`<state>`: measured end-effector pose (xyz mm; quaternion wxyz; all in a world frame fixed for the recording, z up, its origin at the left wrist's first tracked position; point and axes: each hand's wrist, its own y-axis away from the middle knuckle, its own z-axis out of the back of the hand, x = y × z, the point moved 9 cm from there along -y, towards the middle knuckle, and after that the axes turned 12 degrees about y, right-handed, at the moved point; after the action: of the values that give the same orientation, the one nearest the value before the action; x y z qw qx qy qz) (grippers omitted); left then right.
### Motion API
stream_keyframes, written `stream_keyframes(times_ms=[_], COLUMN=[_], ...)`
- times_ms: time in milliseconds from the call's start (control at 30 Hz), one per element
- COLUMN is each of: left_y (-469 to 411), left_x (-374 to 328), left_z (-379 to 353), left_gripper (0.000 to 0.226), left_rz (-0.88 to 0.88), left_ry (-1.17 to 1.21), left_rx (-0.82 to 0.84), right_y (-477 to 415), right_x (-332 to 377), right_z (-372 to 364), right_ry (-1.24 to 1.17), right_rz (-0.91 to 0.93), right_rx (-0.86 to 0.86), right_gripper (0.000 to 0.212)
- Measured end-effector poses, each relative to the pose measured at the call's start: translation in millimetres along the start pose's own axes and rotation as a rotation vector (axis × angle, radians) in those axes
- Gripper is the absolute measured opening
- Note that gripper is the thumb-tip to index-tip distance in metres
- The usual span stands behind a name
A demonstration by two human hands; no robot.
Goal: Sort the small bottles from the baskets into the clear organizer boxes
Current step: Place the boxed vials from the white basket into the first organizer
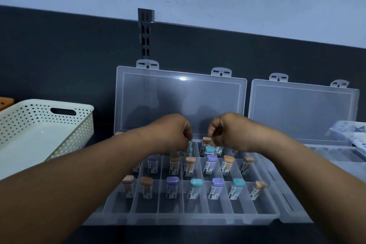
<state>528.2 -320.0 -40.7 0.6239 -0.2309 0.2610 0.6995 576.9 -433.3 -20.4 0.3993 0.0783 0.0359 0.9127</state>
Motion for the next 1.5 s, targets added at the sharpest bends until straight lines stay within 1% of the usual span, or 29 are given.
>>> stream_keyframes(times_ms=[100,167,267,333,400,533,667,767,867,967,1067,1200,1267,1333,1433,1500], left_y=[10.3,21.9,43.9,63.8,87.0,133.7,177.3,202.5,219.8,226.6,231.0,234.1,234.8,235.1,233.9,233.9], left_x=[0.2,6.5,22.6,37.4,55.5,105.2,158.0,191.2,221.6,249.2,267.5,276.5,284.0,290.2,289.4,287.6], left_z=[24.3,45.8,80.7,104.0,127.0,168.7,194.7,209.2,221.1,221.4,214.2,212.5,212.1,210.5,209.5,209.4], left_gripper=[0.022,0.024,0.03,0.033,0.037,0.049,0.057,0.06,0.059,0.058,0.059,0.058,0.06,0.061,0.058,0.056], left_rz=[-0.023,-0.027,-0.033,-0.031,-0.011,0.079,0.181,0.232,0.277,0.301,0.287,0.219,0.241,0.268,0.247,0.242], left_ry=[0.017,0.036,0.007,-0.028,-0.075,-0.108,-0.093,-0.116,-0.2,-0.243,-0.197,-0.074,-0.031,-0.033,0.0,0.012], left_rx=[-0.058,-0.103,-0.182,-0.227,-0.268,-0.346,-0.36,-0.386,-0.391,-0.341,-0.308,-0.353,-0.353,-0.333,-0.329,-0.327], right_y=[4.5,6.5,6.1,2.7,-2.3,-11.2,-21.7,-32.7,-40.8,-45.7,-54.1,-69.1,-75.5,-80.6,-84.4,-85.8], right_x=[16.5,38.9,81.4,112.9,144.2,207.9,267.8,313.2,361.3,403.0,434.7,456.6,459.6,462.1,465.9,467.0], right_z=[20.0,32.4,42.5,41.5,39.2,31.6,21.7,4.0,-21.0,-49.4,-80.6,-102.2,-106.5,-110.3,-113.0,-114.3], right_ry=[0.026,0.071,0.191,0.226,0.233,0.31,0.31,0.31,0.33,0.369,0.409,0.387,0.394,0.42,0.434,0.403], right_rz=[0.031,0.074,0.173,0.248,0.31,0.45,0.565,0.64,0.718,0.775,0.813,0.818,0.796,0.777,0.781,0.781], right_rx=[-0.074,-0.132,-0.213,-0.227,-0.228,-0.218,-0.23,-0.215,-0.147,-0.058,0.034,0.093,0.108,0.109,0.085,0.1], right_gripper=[0.004,0.006,0.019,0.035,0.046,0.058,0.063,0.066,0.064,0.061,0.061,0.062,0.061,0.057,0.047,0.047])
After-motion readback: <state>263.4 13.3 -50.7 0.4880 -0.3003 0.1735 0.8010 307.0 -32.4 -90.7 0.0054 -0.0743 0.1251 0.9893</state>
